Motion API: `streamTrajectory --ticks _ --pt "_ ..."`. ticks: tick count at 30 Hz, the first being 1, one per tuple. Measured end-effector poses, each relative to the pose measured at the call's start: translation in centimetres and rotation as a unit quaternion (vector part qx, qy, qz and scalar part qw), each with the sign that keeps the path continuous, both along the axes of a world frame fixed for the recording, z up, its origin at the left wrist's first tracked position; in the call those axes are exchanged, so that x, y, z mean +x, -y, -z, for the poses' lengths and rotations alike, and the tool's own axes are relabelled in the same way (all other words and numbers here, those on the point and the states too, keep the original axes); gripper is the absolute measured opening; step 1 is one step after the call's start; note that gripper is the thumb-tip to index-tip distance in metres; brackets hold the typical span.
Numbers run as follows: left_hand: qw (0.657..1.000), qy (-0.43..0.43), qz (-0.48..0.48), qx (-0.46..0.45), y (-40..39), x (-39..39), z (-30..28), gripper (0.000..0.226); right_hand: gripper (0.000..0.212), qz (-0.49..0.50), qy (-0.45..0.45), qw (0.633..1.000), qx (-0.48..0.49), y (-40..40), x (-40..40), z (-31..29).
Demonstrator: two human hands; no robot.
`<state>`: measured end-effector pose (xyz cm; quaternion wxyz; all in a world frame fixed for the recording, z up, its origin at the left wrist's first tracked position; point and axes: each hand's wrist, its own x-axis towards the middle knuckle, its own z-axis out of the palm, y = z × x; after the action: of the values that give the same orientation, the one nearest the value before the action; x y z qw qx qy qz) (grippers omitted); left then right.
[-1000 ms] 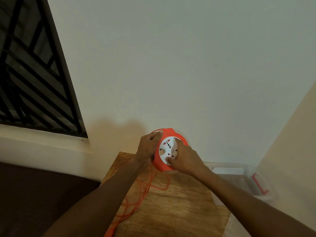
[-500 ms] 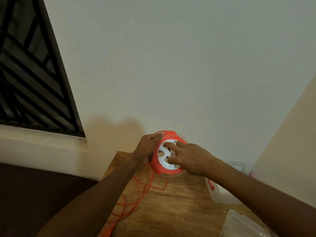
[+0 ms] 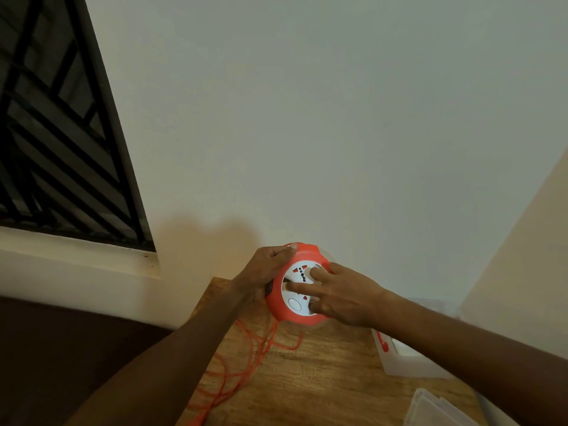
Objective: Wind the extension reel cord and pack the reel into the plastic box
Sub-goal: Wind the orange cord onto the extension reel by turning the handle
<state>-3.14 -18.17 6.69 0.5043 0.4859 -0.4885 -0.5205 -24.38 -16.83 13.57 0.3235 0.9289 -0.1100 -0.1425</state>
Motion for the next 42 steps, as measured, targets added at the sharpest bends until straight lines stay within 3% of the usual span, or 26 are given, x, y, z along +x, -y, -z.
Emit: streamTrajectory --ticks 4,9,16,19,21,23,24,25,27,29,31,33,38,42 --pt "1.0 0.024 -0.008 -0.001 0.2 0.0 -0.4 0.037 0.048 0.007 -0.007 1.0 -0.016 0.0 0.4 0.7" --pt "1.0 0.019 -0.016 -0.011 0.5 -0.3 -0.8 0.034 0.079 0.057 0.042 0.997 -0.021 0.1 1.2 1.1" --pt "0.997 0.025 -0.076 -0.022 1.0 -0.7 -1.4 0.036 0.074 0.123 0.115 0.984 -0.055 0.4 2.4 1.8" --pt "0.995 0.021 -0.092 -0.043 1.2 -1.1 -1.4 0.033 0.079 0.18 0.155 0.971 0.002 0.8 2.5 2.1" --pt "0.993 0.006 -0.113 -0.046 1.1 -1.4 -1.3 0.028 0.073 0.272 0.288 0.914 0.092 1.1 2.8 2.4" --pt "0.989 -0.032 -0.139 -0.034 1.1 -1.6 -1.0 0.027 0.07 0.358 0.442 0.79 0.229 1.5 3.2 2.3" --pt "0.988 -0.044 -0.147 -0.028 1.1 -1.6 -0.8 0.028 0.069 0.382 0.475 0.741 0.284 1.7 3.4 2.3" --pt "0.987 -0.049 -0.154 -0.023 1.1 -1.6 -0.8 0.028 0.068 0.39 0.483 0.722 0.307 1.7 3.4 2.3" --pt "0.985 -0.045 -0.162 -0.021 1.2 -1.4 -0.9 0.027 0.066 0.369 0.476 0.755 0.259 1.7 3.0 2.5" --pt "0.986 -0.047 -0.162 -0.017 1.1 -1.1 -1.2 0.03 0.056 0.287 0.444 0.836 0.149 1.8 2.1 2.2" --pt "0.986 -0.052 -0.155 -0.015 1.0 -0.8 -1.4 0.035 0.052 0.166 0.353 0.917 0.08 2.2 1.1 1.7" --pt "0.988 -0.044 -0.148 -0.018 1.0 -0.5 -1.6 0.037 0.057 0.072 0.246 0.965 0.053 2.5 0.2 1.1" --pt "0.993 -0.014 -0.115 -0.023 0.6 -0.5 -1.9 0.034 0.042 -0.011 0.094 0.994 0.052 2.5 -0.3 0.3" --pt "0.996 0.033 -0.066 -0.042 0.3 -0.7 -2.1 0.035 0.048 0.005 0.048 0.998 0.031 2.0 0.1 0.3"
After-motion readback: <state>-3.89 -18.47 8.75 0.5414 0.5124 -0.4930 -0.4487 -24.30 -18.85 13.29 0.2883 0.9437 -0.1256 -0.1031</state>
